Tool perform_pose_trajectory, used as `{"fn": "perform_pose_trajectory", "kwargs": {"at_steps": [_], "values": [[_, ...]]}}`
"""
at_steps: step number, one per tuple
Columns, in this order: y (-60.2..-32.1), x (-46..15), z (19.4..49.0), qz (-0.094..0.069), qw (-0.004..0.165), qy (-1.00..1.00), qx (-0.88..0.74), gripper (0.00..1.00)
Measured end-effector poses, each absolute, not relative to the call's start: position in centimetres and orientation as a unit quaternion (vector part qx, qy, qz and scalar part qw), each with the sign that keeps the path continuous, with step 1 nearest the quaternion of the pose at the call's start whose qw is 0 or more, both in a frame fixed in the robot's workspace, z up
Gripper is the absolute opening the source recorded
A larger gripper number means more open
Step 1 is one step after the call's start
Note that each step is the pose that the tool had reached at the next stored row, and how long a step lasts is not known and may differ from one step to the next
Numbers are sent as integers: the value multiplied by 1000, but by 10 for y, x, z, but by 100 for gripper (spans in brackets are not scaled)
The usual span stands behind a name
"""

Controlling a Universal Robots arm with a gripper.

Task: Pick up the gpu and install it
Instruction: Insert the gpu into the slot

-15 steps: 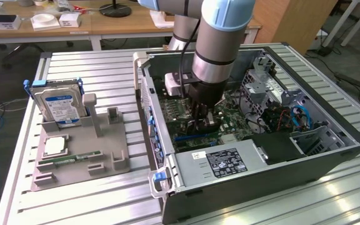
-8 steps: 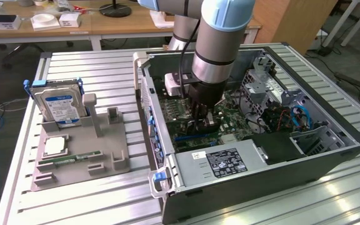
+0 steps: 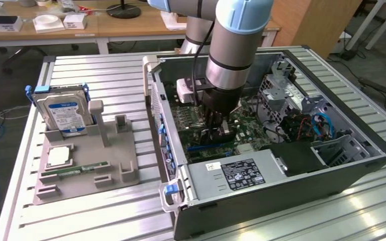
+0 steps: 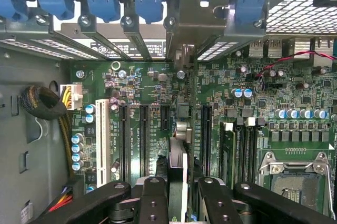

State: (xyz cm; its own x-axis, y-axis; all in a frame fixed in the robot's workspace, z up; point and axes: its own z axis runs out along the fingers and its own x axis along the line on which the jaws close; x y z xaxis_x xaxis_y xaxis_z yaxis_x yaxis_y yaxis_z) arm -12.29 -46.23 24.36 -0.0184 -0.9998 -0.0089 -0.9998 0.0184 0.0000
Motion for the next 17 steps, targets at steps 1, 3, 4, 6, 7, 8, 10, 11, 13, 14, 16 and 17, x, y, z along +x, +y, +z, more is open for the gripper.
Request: {"fn": "perform_pose_trajectory", "kwargs": {"at_steps": [1, 3, 4, 6, 7, 8, 10, 11, 13, 14, 16, 17], "values": [[-462, -123, 244, 3, 3, 714, -701, 27], [-461, -123, 244, 3, 3, 714, -701, 27], [-460, -123, 244, 3, 3, 713, -701, 27], [-459, -123, 244, 3, 3, 713, -701, 27], [-459, -123, 244, 3, 3, 713, -701, 27], [-459, -123, 244, 3, 3, 713, -701, 27], [-459, -123, 244, 3, 3, 713, -701, 27], [-459, -123, 244, 3, 3, 713, -701, 27], [-459, -122, 244, 3, 3, 713, -701, 27], [-459, -122, 244, 3, 3, 713, -701, 27], [-459, -121, 244, 3, 3, 713, -701, 27], [-459, -121, 244, 3, 3, 713, -701, 27]]}}
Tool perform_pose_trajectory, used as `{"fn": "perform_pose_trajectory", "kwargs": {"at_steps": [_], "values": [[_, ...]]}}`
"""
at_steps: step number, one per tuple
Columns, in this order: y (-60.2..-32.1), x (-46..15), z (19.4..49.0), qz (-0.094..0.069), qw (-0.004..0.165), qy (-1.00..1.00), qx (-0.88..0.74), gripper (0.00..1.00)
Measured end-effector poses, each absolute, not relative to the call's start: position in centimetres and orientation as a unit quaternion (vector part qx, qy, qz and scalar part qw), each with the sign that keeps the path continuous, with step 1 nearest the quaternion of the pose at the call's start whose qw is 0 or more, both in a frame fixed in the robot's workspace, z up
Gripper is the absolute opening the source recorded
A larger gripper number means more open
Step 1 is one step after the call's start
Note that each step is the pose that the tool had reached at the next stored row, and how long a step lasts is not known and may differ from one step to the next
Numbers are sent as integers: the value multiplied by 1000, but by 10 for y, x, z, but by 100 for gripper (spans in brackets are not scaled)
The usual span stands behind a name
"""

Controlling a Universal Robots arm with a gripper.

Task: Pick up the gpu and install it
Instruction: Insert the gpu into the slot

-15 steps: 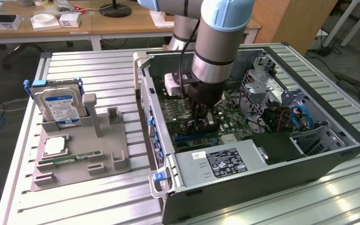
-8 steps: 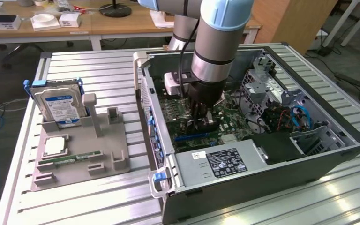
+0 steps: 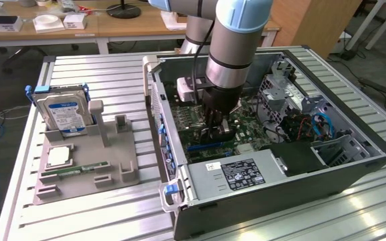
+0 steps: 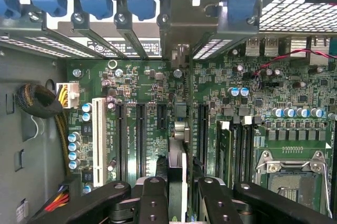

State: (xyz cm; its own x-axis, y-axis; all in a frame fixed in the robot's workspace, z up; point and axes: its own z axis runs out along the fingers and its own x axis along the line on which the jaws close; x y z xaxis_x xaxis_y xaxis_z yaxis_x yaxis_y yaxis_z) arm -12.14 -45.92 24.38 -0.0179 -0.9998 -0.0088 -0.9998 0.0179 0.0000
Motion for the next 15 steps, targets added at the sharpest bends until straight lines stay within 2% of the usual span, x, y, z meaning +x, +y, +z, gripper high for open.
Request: {"fn": "perform_pose_trajectory", "kwargs": {"at_steps": [15], "values": [[-459, -122, 241, 3, 3, 713, -701, 27]]}}
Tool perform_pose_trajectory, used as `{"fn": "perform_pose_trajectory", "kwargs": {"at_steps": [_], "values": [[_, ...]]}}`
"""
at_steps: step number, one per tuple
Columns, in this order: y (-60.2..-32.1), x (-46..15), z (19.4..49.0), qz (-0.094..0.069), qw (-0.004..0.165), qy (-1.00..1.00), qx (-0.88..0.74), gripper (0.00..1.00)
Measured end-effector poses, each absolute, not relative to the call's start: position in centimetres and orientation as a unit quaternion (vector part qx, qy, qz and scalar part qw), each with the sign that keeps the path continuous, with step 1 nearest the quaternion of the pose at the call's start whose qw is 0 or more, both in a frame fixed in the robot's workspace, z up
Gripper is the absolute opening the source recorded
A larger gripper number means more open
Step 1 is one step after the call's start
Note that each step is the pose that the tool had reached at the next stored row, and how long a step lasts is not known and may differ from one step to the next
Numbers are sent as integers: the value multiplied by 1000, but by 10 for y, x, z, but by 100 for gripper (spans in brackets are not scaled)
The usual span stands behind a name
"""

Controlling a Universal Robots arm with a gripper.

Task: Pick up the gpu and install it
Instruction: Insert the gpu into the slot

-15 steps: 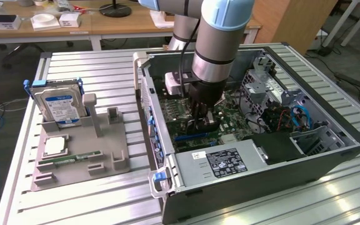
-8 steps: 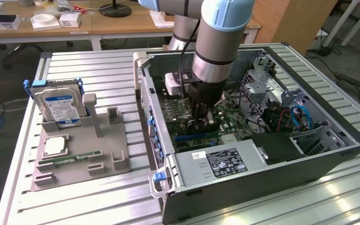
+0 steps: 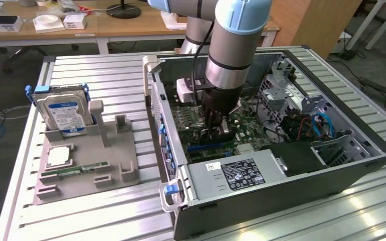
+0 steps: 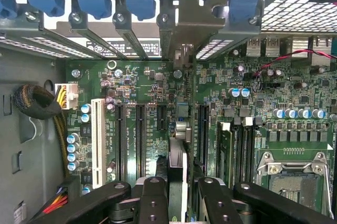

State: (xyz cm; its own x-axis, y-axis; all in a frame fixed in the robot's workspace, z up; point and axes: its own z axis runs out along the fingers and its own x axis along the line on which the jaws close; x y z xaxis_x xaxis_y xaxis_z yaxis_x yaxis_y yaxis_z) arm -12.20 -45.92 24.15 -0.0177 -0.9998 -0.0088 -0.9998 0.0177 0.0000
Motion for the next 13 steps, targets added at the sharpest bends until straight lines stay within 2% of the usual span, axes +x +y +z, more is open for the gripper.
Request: {"fn": "perform_pose_trajectory", "kwargs": {"at_steps": [13], "values": [[-458, -122, 241, 3, 3, 710, -704, 27]]}}
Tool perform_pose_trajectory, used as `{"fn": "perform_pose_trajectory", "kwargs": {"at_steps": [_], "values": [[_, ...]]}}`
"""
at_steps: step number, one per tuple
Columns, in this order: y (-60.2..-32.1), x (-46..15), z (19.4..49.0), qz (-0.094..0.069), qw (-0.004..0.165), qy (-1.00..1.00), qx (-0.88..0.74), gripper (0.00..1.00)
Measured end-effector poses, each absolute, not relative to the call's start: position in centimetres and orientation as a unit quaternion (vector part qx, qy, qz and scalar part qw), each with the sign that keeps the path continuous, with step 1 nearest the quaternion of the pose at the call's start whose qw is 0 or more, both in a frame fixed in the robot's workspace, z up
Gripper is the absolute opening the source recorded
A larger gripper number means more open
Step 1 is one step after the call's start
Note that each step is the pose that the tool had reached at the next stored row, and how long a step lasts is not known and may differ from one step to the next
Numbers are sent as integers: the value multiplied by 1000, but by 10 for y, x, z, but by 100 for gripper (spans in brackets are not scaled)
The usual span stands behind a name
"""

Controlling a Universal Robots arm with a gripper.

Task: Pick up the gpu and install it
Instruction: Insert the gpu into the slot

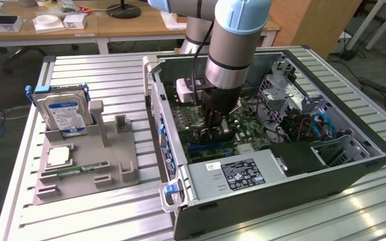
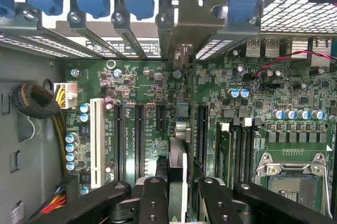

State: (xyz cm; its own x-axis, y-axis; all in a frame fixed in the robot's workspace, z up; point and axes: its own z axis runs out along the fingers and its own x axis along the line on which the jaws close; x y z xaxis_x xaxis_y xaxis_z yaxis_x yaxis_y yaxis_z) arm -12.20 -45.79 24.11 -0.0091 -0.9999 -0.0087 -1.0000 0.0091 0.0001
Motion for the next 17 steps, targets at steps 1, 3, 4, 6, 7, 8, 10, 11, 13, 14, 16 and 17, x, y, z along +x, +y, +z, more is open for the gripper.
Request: {"fn": "perform_pose_trajectory", "kwargs": {"at_steps": [1, 3, 4, 6, 7, 8, 10, 11, 13, 14, 16, 17], "values": [[-458, -122, 241, 3, 3, 709, -705, 27], [-458, -122, 241, 3, 3, 707, -707, 27], [-458, -122, 241, 3, 3, 706, -708, 27], [-458, -122, 241, 3, 3, 705, -709, 27], [-458, -122, 240, 3, 3, 704, -710, 27], [-458, -122, 240, 3, 3, 703, -711, 27], [-458, -122, 240, 3, 3, 703, -711, 27], [-458, -122, 240, 3, 3, 703, -711, 27], [-458, -122, 240, 3, 3, 703, -711, 27], [-458, -122, 240, 3, 3, 703, -711, 27], [-458, -122, 239, 3, 3, 703, -711, 27], [-458, -122, 239, 3, 3, 703, -711, 27]]}}
